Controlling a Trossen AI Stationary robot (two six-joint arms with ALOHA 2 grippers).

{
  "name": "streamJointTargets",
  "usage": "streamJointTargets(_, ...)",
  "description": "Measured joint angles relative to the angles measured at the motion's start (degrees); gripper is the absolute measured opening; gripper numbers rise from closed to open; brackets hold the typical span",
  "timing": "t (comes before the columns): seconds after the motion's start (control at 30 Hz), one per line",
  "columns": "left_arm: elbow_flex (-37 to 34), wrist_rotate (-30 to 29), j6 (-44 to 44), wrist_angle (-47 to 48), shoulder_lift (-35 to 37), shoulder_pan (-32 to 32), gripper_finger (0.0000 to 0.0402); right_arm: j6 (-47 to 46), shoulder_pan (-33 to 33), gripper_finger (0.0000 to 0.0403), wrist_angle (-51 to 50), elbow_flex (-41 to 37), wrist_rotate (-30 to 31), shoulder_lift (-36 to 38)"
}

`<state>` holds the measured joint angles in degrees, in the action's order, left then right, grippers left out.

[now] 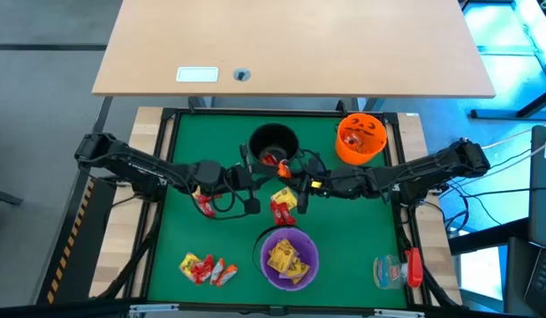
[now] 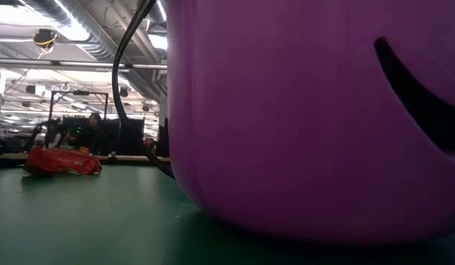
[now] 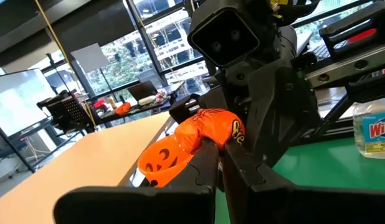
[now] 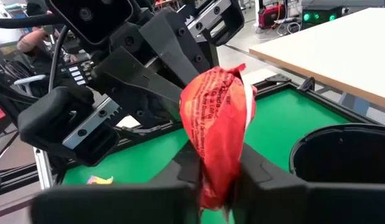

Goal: Sort candy
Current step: Put the orange candy into the orange bucket

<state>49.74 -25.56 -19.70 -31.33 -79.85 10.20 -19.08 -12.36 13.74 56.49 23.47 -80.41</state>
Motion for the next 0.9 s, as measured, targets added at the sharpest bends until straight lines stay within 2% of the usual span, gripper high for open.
streamJointTargets(0.17,0.04,-0.07,1.47,1.42,0.27,0.00,0.0021,0.84,0.00,0.0021,-0.64,0.00,-0.15,0.40)
streamJointTargets(0.37,0.07,-2.59,1.30,5.35,1.07,0.17,0.0101,1.45,0.02,0.0041,-1.04,0.00,0.82,1.94)
streamJointTargets(0.53,0.06,-4.79,0.78,5.73,1.66,0.45,0.0154,1.58,0.05,0.0036,-4.60,0.02,4.09,4.61)
streamJointTargets(0.7,0.05,-5.18,0.59,6.66,2.18,0.93,0.0175,0.16,0.02,0.0027,-14.94,0.02,13.01,10.33)
streamJointTargets(0.9,0.00,-5.18,0.57,6.62,2.51,1.33,0.0176,-8.60,0.26,0.0037,-35.71,0.04,28.42,18.01)
